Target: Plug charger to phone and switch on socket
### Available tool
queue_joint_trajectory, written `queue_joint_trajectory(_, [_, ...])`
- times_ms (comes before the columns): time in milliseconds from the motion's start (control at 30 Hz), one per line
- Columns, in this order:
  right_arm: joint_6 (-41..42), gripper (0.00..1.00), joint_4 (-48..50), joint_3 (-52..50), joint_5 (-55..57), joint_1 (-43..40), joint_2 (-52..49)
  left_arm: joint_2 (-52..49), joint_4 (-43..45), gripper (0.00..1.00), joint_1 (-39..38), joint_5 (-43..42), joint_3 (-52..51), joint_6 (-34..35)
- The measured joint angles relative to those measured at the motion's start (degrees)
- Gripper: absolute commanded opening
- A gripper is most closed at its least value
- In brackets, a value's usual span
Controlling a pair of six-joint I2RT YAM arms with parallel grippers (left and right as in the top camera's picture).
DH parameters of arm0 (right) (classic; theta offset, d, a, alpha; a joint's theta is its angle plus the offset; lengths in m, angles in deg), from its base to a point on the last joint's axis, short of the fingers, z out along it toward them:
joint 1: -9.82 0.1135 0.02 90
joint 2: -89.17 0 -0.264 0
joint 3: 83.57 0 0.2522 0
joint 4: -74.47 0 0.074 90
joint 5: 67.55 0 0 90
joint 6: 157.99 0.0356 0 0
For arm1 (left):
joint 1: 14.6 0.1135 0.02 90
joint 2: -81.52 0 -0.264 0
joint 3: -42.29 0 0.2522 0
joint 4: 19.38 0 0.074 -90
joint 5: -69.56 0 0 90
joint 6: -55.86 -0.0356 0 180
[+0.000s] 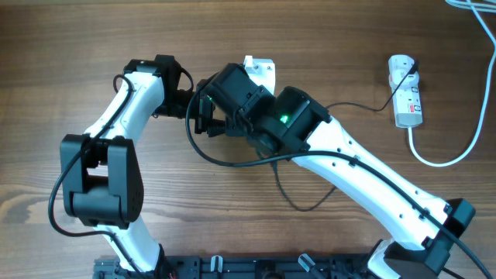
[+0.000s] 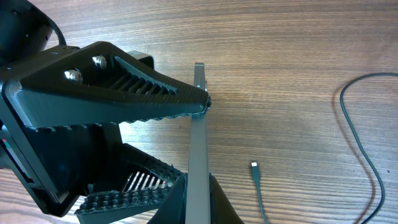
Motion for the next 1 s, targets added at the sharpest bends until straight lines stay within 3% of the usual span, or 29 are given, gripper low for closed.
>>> queue_joint_trajectory(100, [1.03, 0.04, 0.2, -0.02, -0.09, 0.0, 0.0, 0.0, 0.02, 0.95, 0.0, -0.04, 0.02, 0.39])
queue_joint_trajectory(133, [1.97, 0.04, 0.28, 0.0, -0.22, 0.0, 0.0, 0.0, 0.09, 0.99, 0.0, -0.24, 0.09, 0.66])
queue_joint_trajectory(300, [12.92, 0.04, 0.98, 0.0, -0.24, -1.33, 0.02, 0.33, -0.02, 1.0, 0.0, -1.31, 0.33, 0.44])
queue_joint_trajectory(567, [42.51, 0.05, 0.98, -0.02, -0.74, -6.36, 5.9, 0.33, -0.07, 0.76, 0.0, -1.7, 0.39, 0.46])
queue_joint_trajectory(700, [55.69, 0.05, 0.66, -0.02, -5.03, -6.34, 7.08, 0.33, 0.0, 0.75, 0.0, -1.75, 0.44, 2.03])
queue_joint_trajectory(1000, [64.32, 0.05, -3.08, -0.02, -7.76, -6.34, 4.81, 0.33, -0.02, 0.68, 0.0, -1.75, 0.44, 6.4])
